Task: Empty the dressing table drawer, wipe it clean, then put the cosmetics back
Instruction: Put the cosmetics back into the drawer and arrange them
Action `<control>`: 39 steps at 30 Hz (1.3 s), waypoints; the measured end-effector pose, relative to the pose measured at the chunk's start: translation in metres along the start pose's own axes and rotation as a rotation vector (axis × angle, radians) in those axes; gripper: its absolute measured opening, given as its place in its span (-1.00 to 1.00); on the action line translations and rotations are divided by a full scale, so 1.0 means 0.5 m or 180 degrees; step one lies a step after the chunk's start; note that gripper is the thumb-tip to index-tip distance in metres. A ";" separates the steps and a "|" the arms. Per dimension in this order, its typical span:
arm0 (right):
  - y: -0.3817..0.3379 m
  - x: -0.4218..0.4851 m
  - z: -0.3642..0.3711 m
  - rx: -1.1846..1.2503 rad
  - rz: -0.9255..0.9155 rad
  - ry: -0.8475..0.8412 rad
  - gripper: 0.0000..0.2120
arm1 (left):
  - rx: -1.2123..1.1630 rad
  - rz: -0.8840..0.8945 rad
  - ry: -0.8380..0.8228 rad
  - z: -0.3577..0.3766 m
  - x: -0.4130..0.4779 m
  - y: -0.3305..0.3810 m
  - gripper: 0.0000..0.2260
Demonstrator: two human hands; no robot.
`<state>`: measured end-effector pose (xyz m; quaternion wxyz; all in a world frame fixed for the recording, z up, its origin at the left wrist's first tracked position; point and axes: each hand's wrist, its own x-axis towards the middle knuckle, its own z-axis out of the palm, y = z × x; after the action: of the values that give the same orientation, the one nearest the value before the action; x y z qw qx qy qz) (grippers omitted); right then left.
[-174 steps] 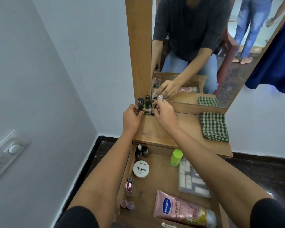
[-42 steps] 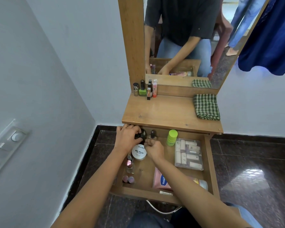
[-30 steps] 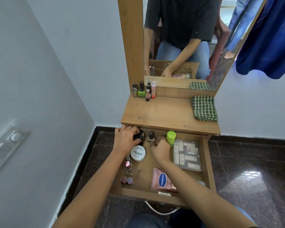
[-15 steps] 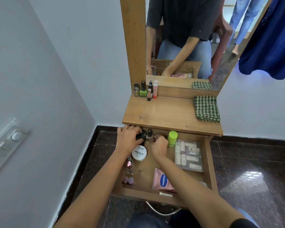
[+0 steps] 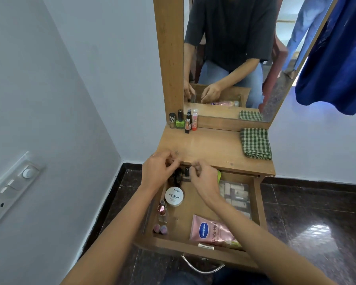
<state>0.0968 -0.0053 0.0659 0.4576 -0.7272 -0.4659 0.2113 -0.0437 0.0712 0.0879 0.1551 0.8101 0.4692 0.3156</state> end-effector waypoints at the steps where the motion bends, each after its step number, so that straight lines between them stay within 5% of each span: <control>1: -0.010 0.019 -0.012 -0.0058 -0.0161 0.0047 -0.86 | -0.0079 -0.0069 0.0061 -0.004 0.013 0.009 -0.85; 15: -0.066 0.298 -0.047 -0.0350 -0.0766 0.0233 -0.52 | -0.0966 -0.0850 0.0014 0.069 0.203 0.052 -0.72; 31: -0.061 0.318 -0.041 -0.0598 -0.1017 0.0266 -0.88 | -0.0466 -0.0985 0.0088 0.109 0.246 0.080 -0.78; 39: -0.060 0.265 -0.081 0.0202 -0.0836 0.0203 -0.85 | -0.1045 -0.0936 0.0197 0.069 0.190 0.067 -0.90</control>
<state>0.1753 0.0955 0.1274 0.5186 -0.6515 -0.5354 0.1410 0.0353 0.1370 0.1150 0.3148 0.6868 0.5290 0.3864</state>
